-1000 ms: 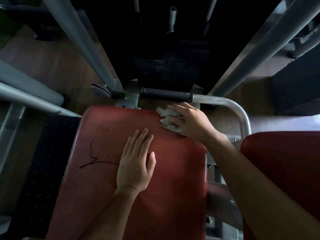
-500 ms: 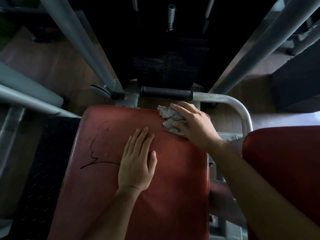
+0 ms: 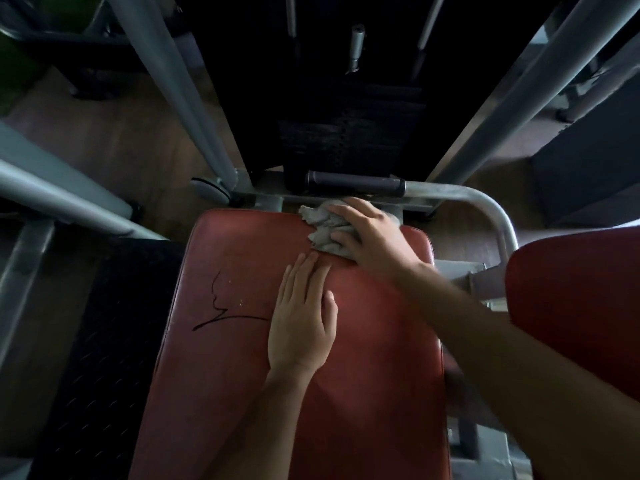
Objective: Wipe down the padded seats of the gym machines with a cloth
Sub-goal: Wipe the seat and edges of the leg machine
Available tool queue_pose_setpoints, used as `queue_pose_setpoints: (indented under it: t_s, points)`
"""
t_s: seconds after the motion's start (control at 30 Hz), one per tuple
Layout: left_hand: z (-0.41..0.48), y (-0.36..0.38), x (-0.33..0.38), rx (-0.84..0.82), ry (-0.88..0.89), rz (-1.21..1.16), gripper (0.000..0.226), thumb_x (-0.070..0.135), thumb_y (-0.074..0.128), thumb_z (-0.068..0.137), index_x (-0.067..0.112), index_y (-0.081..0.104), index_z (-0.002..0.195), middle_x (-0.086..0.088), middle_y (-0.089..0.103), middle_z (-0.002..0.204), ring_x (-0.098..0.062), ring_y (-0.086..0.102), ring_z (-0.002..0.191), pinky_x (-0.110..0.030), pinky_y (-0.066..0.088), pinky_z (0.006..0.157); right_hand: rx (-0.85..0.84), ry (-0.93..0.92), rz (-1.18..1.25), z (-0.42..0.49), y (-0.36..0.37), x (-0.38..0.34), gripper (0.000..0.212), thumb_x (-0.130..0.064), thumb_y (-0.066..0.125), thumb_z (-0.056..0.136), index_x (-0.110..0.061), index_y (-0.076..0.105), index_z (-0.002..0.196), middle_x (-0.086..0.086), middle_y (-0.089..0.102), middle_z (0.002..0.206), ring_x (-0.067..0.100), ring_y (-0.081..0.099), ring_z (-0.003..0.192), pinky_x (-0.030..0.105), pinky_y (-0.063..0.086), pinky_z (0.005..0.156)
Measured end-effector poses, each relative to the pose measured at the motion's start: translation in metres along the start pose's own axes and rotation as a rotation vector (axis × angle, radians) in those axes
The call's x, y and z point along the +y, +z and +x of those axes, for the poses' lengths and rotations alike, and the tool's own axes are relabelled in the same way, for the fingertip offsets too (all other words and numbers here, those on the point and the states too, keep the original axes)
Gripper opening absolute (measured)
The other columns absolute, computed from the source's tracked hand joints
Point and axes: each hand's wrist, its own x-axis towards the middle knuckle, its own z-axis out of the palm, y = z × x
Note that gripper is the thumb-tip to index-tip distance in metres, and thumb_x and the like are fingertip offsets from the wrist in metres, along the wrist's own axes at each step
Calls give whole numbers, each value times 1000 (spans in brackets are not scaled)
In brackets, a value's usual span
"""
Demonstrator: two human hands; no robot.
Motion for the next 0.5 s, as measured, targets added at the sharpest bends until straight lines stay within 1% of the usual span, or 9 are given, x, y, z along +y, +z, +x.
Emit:
queue_pose_setpoints:
  t_s: [0.07,0.1,0.17,0.23,0.3,0.37,0.43,0.5]
  points:
    - [-1,0,-1,47,-12,-51,39,13,48,100,8,56,138,-5,51,147,-18,37,146,-35,22,125,-68,-8,1,14,10,-11,46,-34,60,93,-24,59,138,0,58,138,26,58,121,44,47,102]
    - [-1,0,-2,62,-19,-72,37,12,48,100,7,57,135,-5,52,145,-18,39,144,-33,21,125,-94,-6,-2,18,10,-10,47,-38,58,92,-27,58,138,-2,57,138,24,59,120,45,48,99]
    - [-1,0,-3,74,-30,-88,34,12,47,100,7,60,131,-4,53,142,-18,42,143,-30,19,125,-125,-10,1,15,2,0,48,-40,58,92,-31,57,139,-5,57,138,21,60,120,43,51,97]
    - [-1,0,-2,77,-48,-99,33,15,45,101,7,61,129,-3,53,142,-18,42,142,-27,17,125,-114,-14,-20,2,-10,17,47,-38,60,93,-30,58,139,-6,57,138,17,59,121,41,51,98]
    - [-1,0,-1,69,-64,-109,32,14,46,101,8,62,128,-1,52,142,-17,40,143,-25,15,126,-99,4,-26,-6,-16,30,48,-41,59,92,-31,58,139,-7,58,137,15,58,122,40,50,100]
    - [-1,1,-1,69,-65,-107,30,11,51,100,8,62,128,-1,53,142,-16,39,143,-28,17,126,-102,30,-25,-3,-15,31,48,-42,58,91,-32,59,138,-7,59,134,15,59,121,41,50,100]
    - [-1,3,-2,79,-56,-99,30,9,54,99,7,62,128,-3,54,141,-18,41,142,-33,23,125,-110,29,-17,6,-10,22,47,-42,58,91,-33,59,137,-8,60,132,16,59,119,42,50,98]
    - [-2,3,-3,92,-48,-94,31,7,55,99,6,62,128,-4,55,141,-19,43,141,-35,25,124,-137,8,4,15,-6,15,46,-39,61,92,-32,59,137,-7,60,133,16,59,120,37,49,99]
